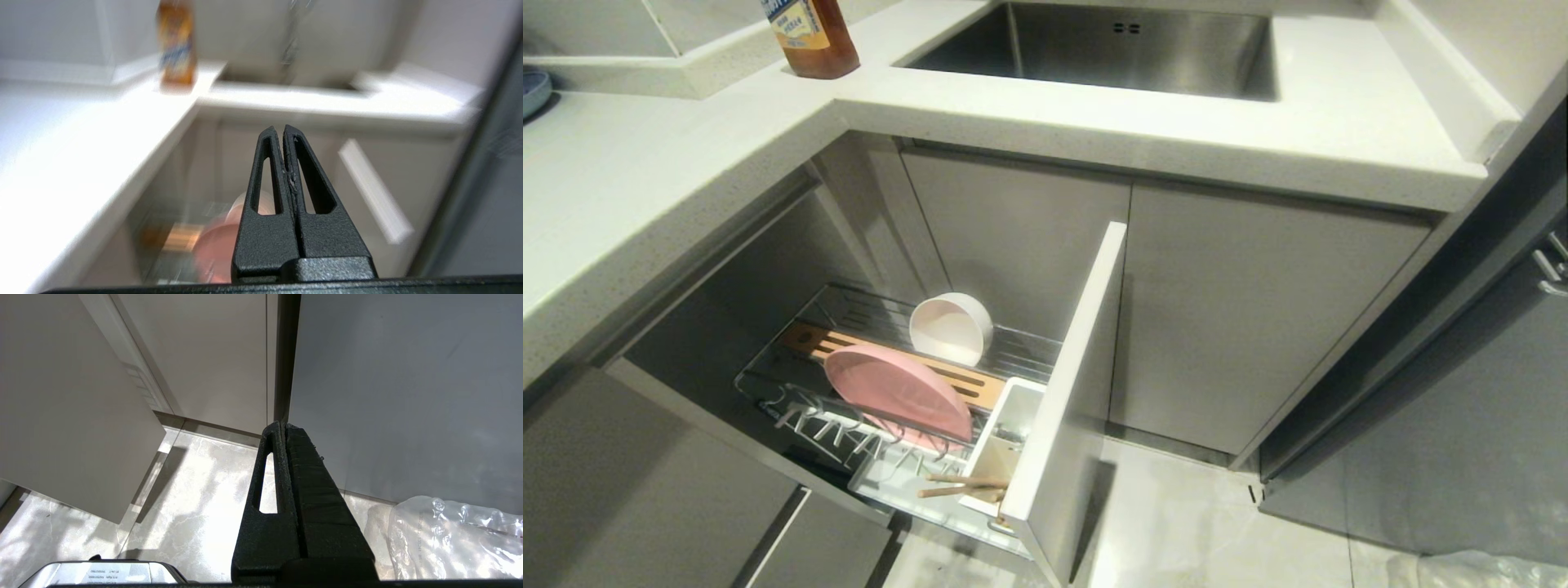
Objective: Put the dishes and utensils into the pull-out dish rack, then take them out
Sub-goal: Take the plate out of the cupboard
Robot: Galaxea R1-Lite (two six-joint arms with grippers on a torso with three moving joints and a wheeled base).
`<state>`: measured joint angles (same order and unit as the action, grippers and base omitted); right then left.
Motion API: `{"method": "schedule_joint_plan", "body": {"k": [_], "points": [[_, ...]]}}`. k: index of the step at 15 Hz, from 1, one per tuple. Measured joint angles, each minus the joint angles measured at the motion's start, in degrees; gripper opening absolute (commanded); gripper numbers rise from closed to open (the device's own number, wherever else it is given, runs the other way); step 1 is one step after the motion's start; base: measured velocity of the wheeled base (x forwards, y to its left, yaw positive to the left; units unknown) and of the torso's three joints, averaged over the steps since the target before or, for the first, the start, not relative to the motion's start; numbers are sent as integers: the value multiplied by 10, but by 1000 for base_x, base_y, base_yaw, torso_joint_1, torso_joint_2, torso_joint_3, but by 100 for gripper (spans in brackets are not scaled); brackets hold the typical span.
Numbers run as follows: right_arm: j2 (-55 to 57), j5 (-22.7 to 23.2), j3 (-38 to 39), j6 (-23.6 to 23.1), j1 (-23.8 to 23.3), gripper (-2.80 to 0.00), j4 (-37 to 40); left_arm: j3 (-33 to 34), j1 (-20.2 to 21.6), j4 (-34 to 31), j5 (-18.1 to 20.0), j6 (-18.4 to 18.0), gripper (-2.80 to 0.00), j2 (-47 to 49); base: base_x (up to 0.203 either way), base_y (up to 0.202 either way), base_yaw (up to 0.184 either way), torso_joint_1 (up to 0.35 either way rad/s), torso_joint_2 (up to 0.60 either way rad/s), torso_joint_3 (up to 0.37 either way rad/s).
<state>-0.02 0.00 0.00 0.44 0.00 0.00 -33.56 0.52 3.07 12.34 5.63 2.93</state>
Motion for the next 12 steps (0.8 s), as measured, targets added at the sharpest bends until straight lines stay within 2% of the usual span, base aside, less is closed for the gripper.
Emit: {"method": "schedule_joint_plan", "body": {"k": [3,5,8,10,12], "points": [[0,0,0,0,0,-280,0,-158,-2,-31,23,65,-280,102,0,0,0,0,0,0],[0,0,0,0,0,-280,0,-244,-1,-36,6,117,-280,190,0,0,0,0,0,0],[0,0,0,0,0,-280,0,-364,-11,-41,-74,230,-280,336,0,0,0,0,0,0],[0,0,0,0,0,-280,0,-405,-52,-54,-161,299,-280,417,0,0,0,0,0,0],[0,0,0,0,0,-280,0,-422,-119,-87,-250,352,-280,477,0,0,0,0,0,0]]}}
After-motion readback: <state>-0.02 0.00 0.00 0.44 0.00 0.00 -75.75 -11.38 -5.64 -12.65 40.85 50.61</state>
